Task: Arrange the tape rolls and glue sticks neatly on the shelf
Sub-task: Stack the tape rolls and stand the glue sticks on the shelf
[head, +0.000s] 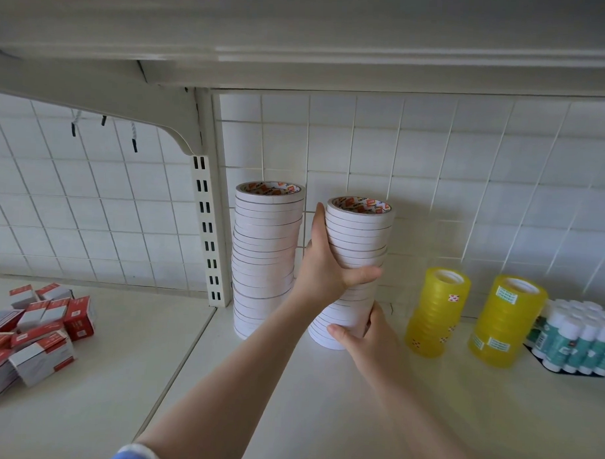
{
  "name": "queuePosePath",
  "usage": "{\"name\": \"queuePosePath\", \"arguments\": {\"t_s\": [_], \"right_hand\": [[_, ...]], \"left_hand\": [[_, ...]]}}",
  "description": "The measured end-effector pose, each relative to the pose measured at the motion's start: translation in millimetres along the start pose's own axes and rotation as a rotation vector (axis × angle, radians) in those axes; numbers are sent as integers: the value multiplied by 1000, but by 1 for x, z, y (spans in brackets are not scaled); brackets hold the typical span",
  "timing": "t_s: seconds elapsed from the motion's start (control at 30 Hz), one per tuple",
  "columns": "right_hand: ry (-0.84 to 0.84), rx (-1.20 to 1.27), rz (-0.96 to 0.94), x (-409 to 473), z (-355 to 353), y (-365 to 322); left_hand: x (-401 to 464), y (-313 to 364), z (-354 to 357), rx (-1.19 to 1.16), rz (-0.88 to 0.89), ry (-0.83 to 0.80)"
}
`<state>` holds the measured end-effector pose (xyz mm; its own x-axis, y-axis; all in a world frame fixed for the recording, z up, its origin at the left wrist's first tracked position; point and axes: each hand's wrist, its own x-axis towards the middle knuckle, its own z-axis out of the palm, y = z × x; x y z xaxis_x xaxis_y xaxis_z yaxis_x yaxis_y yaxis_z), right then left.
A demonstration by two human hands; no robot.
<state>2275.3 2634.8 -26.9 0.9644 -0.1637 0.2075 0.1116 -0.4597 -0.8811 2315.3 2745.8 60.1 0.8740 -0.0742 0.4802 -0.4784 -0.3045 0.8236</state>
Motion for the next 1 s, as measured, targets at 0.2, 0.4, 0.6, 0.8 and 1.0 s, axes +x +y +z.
{"name": "queuePosePath", "arguments": {"t_s": [0.2, 0.4, 0.6, 0.8, 1.0], "right_hand": [[6, 5, 3, 0, 0, 1], [7, -5, -3, -1, 1, 0], [-4, -70, 2, -3, 0, 0], [-24, -286, 22, -6, -10, 6], [-25, -558, 67, -41, -33, 4]], "left_hand": [[0, -3, -1, 30, 12, 32], [0, -1, -1, 21, 17, 44], [-5, 0, -1, -7, -12, 14], [-23, -6, -3, 73, -62, 17], [-51, -6, -12, 187, -8, -1]]}}
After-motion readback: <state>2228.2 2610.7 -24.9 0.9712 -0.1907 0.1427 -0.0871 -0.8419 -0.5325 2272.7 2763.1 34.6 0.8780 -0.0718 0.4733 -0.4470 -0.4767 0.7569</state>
